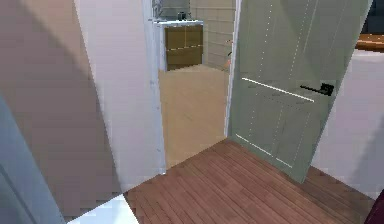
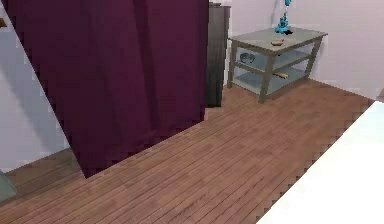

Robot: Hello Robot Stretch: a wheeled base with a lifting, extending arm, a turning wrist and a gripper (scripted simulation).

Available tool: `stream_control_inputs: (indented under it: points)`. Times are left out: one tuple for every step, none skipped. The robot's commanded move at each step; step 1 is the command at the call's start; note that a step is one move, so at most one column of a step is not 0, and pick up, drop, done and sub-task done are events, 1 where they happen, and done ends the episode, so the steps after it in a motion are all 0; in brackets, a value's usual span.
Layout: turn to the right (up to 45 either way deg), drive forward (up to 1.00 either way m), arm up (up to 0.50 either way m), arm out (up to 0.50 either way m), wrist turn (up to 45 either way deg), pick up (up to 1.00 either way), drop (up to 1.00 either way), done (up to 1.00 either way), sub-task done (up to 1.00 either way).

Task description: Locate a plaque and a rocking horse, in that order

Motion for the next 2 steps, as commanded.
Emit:
stream_control_inputs:
  points:
    - [0.0,0.40,0.00,0.00,0.0,0.00,0.00,0.00,0.00]
    - [12.0,0.00,0.00,0.00,0.0,0.00,0.00,0.00,0.00]
